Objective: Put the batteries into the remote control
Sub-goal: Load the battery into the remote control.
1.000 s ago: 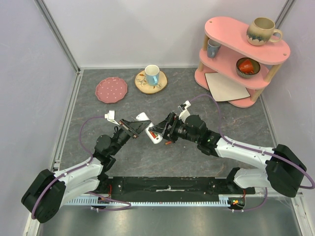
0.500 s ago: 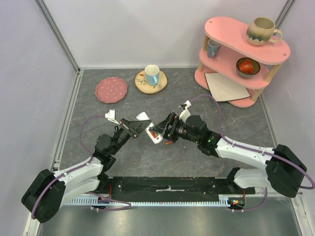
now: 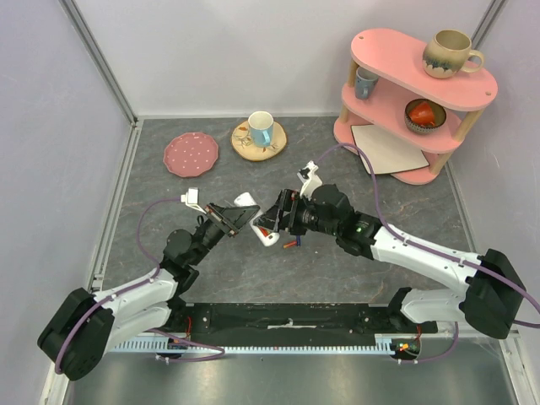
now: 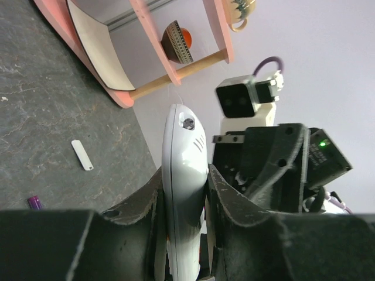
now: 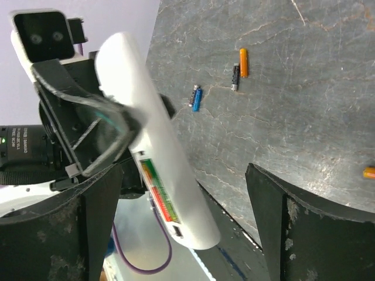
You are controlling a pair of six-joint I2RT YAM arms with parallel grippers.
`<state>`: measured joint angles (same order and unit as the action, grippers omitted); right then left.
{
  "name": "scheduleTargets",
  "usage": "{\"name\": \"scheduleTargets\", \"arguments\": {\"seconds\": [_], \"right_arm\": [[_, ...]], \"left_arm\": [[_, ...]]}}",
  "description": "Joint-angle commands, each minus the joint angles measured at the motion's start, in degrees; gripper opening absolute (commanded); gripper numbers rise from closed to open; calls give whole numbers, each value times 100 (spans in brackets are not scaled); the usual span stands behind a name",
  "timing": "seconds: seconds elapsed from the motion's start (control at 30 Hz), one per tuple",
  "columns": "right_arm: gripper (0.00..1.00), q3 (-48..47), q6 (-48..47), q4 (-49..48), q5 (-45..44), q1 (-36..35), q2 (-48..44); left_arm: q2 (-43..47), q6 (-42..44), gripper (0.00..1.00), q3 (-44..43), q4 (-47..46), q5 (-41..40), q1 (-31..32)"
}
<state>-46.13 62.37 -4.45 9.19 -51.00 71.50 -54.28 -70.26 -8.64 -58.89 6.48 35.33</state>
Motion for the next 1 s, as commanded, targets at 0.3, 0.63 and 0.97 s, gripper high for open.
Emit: {"name": "scheduleTargets", "arguments": {"seconds": [0.3,0.63,0.97], "right_arm": [[93,-793,-1850,963,399,3,-286],[88,-388,-2405,824,645,143,-708],[84,86,-1904,-56,1480,328,-629]], "left_arm": [[-206,-286,2,-199,-413,222,-26],[-644,-901,2,-322,-955,1382,-343],[-1348,-1368,2,-384,-2056,1927,-369]]}}
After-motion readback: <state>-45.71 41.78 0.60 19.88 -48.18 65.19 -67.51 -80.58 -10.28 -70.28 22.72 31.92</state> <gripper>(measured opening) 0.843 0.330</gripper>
